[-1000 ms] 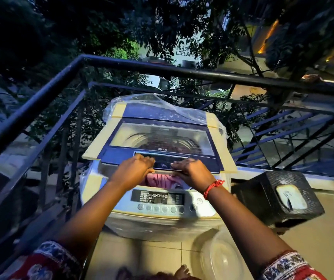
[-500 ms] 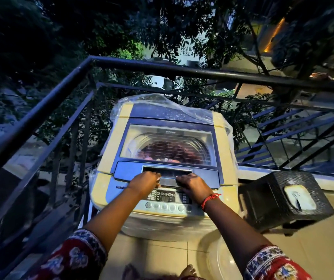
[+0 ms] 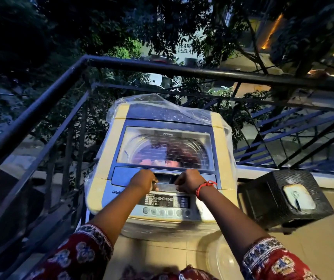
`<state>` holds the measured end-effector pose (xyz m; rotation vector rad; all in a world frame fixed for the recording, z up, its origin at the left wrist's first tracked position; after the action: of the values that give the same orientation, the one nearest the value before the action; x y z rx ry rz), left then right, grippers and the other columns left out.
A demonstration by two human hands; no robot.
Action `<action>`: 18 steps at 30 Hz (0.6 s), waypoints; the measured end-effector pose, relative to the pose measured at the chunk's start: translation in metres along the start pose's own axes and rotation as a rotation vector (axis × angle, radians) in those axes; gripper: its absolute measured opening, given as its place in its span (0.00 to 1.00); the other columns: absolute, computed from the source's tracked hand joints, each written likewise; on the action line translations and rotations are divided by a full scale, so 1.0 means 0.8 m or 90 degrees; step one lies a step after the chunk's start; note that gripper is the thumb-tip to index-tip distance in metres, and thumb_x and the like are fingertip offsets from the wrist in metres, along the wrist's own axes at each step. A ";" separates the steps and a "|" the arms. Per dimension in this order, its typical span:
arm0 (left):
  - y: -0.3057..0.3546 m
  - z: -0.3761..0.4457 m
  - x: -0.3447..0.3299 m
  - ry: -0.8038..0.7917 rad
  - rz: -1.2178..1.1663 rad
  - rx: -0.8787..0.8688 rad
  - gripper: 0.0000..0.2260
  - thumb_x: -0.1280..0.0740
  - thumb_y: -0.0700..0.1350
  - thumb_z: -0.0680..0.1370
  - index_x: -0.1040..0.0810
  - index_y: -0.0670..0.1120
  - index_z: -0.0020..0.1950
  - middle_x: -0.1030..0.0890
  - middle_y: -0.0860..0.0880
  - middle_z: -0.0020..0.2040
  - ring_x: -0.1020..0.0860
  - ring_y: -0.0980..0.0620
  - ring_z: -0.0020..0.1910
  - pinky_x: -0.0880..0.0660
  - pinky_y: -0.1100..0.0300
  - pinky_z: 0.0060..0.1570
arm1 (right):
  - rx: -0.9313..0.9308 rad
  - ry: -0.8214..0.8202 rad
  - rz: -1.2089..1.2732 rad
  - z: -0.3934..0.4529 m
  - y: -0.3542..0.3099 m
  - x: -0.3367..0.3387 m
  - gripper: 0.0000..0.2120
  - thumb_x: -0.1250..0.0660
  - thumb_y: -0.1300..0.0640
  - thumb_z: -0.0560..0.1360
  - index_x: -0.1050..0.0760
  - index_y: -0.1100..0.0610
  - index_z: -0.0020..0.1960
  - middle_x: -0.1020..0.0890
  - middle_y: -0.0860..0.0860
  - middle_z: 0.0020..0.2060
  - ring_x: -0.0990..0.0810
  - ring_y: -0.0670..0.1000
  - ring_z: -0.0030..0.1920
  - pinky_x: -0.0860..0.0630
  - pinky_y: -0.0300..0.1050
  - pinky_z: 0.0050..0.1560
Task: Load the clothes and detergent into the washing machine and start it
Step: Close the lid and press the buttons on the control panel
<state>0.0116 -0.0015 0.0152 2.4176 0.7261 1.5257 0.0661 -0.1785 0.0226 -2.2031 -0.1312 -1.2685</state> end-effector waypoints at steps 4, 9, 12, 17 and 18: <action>0.002 0.012 0.004 -0.015 -0.039 0.020 0.08 0.34 0.37 0.75 0.16 0.44 0.48 0.14 0.46 0.44 0.17 0.53 0.39 0.21 0.61 0.47 | -0.020 -0.018 -0.012 0.017 0.003 0.004 0.11 0.24 0.58 0.68 0.16 0.53 0.50 0.14 0.52 0.46 0.16 0.49 0.49 0.24 0.39 0.55; -0.005 0.026 0.014 -0.066 -0.136 0.047 0.07 0.30 0.36 0.72 0.18 0.46 0.37 0.15 0.46 0.36 0.16 0.52 0.35 0.21 0.62 0.40 | 0.009 -0.008 -0.034 0.019 0.014 0.004 0.14 0.23 0.50 0.66 0.16 0.54 0.50 0.15 0.53 0.46 0.18 0.54 0.50 0.24 0.43 0.53; -0.010 0.026 0.018 -0.081 -0.143 0.020 0.04 0.24 0.40 0.69 0.16 0.48 0.40 0.15 0.48 0.42 0.16 0.49 0.44 0.20 0.60 0.43 | 0.023 0.030 -0.035 0.004 0.035 0.002 0.16 0.23 0.46 0.65 0.19 0.54 0.47 0.18 0.53 0.43 0.22 0.52 0.48 0.25 0.45 0.50; -0.018 0.021 0.010 -0.057 -0.211 0.017 0.15 0.19 0.38 0.63 0.16 0.40 0.47 0.15 0.44 0.42 0.16 0.47 0.42 0.18 0.53 0.47 | -0.059 0.004 0.011 -0.034 0.086 0.011 0.22 0.18 0.51 0.59 0.28 0.56 0.43 0.22 0.49 0.34 0.27 0.48 0.33 0.31 0.43 0.34; -0.019 0.022 0.009 -0.054 -0.214 0.018 0.15 0.19 0.39 0.62 0.15 0.40 0.47 0.15 0.44 0.42 0.16 0.47 0.42 0.18 0.53 0.48 | -0.069 -0.008 -0.004 -0.041 0.093 0.012 0.23 0.18 0.51 0.58 0.29 0.56 0.43 0.22 0.49 0.34 0.27 0.49 0.34 0.29 0.44 0.35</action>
<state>0.0250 0.0173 0.0069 2.2207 1.0770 1.2815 0.0735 -0.2595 0.0103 -2.3045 -0.0754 -1.2924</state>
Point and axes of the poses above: each hand's wrist, its own z-axis towards the middle knuckle, its own x-axis out of the back of the hand, y = z × x, the point moved 3 cm from there along z, towards the middle knuckle
